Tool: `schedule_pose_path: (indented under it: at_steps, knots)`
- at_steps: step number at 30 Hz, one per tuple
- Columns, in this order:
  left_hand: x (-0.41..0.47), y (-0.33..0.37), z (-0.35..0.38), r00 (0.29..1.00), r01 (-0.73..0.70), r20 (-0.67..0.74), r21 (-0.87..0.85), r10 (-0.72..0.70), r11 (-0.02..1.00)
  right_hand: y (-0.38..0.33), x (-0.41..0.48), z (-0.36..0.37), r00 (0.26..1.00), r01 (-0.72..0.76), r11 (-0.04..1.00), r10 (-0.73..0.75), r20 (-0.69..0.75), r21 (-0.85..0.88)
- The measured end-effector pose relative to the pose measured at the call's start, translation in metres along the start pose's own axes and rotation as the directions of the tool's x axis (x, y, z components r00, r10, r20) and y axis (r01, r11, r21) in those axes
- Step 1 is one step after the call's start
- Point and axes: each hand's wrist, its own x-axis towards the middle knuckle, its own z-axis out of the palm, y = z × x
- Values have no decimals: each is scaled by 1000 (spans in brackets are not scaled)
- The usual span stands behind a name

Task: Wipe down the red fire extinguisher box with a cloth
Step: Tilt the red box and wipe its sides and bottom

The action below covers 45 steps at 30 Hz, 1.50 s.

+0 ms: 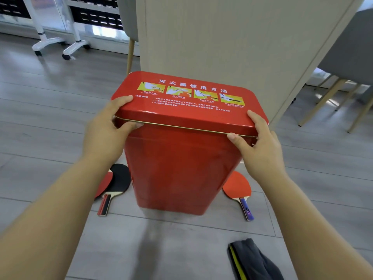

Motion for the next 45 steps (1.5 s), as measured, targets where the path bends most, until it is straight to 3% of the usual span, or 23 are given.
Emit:
schedule_pose_path:
  at_steps: [6, 9, 11, 14, 18, 21, 24, 26, 29, 31, 34, 38, 45]
  knots:
    - [-7, 0, 2, 1000, -22, 15, 19, 22, 1000, 3, 3, -5, 999, 11, 1000, -11, 44, 3]
    - [-17, -4, 4, 999, -41, 24, -63, 42, 997, 5, -3, -8, 997, 21, 999, -23, 71, 30]
    - [-34, -10, 6, 999, -41, -12, -138, 40, 990, 12, -15, -9, 997, 39, 998, -43, 59, 55]
    - [-70, -28, 17, 997, -6, -74, -90, -1, 996, 35, -46, -9, 993, 120, 992, -119, -12, 29]
    - [-113, -51, 44, 986, 96, 141, -8, -94, 995, 87, -91, -3, 985, 171, 985, -171, -9, 14]
    - [-136, -62, 63, 926, 101, 357, 90, -127, 991, 128, -118, 2, 980, 84, 996, -80, 181, -15]
    - [-158, -78, 86, 832, 101, 527, 166, -175, 981, 168, -131, 7, 895, -199, 979, 198, 400, -39]
    - [-172, -91, 100, 758, 86, 611, 254, -229, 963, 198, -137, 11, 834, -349, 929, 368, 411, -125]
    - [-189, -111, 118, 688, 63, 674, 315, -270, 947, 246, -146, 23, 734, -451, 818, 567, 374, -356]
    - [-199, -122, 128, 654, 51, 698, 346, -293, 937, 275, -154, 34, 668, -444, 742, 648, 366, -502]
    - [-210, -136, 140, 628, 56, 710, 368, -319, 928, 304, -161, 48, 633, -414, 670, 698, 335, -616]
    - [-222, -147, 148, 604, 37, 725, 390, -332, 920, 329, -164, 60, 612, -418, 614, 735, 292, -669]
    - [-224, -149, 146, 565, -42, 754, 432, -335, 901, 339, -163, 74, 531, -372, 580, 774, 346, -725]
